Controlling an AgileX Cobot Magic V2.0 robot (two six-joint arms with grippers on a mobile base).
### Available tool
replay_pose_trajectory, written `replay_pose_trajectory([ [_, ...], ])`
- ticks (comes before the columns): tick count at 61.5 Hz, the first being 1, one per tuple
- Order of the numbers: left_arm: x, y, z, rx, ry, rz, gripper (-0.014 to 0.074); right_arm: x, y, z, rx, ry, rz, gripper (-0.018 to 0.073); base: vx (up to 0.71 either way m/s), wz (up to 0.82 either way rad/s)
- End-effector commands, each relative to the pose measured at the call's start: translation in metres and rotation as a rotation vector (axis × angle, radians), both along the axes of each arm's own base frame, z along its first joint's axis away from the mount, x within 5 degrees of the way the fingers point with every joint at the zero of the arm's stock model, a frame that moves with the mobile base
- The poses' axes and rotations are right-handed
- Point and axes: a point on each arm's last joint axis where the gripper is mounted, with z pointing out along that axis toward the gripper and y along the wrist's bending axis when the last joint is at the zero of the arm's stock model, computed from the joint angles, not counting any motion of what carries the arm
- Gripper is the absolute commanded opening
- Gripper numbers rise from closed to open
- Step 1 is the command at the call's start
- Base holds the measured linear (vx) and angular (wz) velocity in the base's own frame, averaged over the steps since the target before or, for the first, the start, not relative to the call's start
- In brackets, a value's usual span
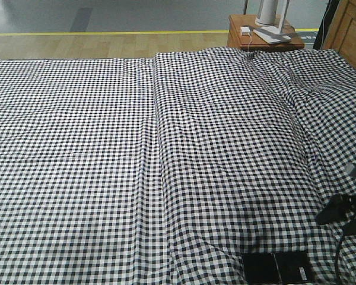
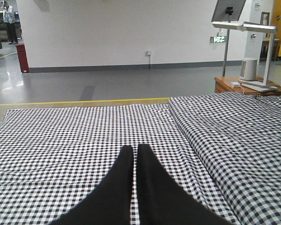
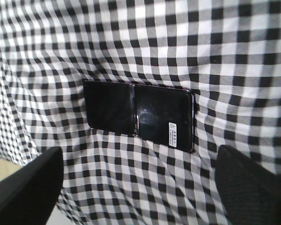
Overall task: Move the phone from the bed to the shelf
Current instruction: 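Lower the right gripper toward the black phone on the bed, then close the right gripper on the black phone's edge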
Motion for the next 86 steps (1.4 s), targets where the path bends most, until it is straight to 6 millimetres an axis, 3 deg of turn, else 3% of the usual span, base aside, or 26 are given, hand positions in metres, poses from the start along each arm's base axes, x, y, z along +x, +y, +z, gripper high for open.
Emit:
replay_pose_trajectory([
  [1, -0.002, 0.0, 0.015, -0.016, -0.104, -0.002, 0.0001, 0.007, -0.002, 0.003, 0.048, -0.038, 0.021, 0.0608, 0.0, 0.0],
  [12, -0.002, 0.0, 0.015, -0.016, -0.104, -0.002, 0.0001, 0.005, 0.007, -0.034, 0.184, -0.003, 0.045, 0.0599, 0.0, 0.0],
  [25, -0.002, 0.0, 0.015, -0.016, -0.104, -0.002, 0.0001, 0.002, 0.01, -0.064, 0.222, 0.015, 0.064, 0.0594, 0.0, 0.0],
  [49, -0.002, 0.0, 0.015, -0.016, -0.104, -0.002, 0.0001, 0.008, 0.006, -0.089, 0.223, 0.011, 0.078, 0.0594, 0.0, 0.0],
  [86, -0.002, 0.0, 0.015, -0.016, -0.104, -0.002, 0.0001, -0.002, 0.018, -0.123, 0.319, -0.006, 0.073, 0.0594, 0.0, 0.0],
])
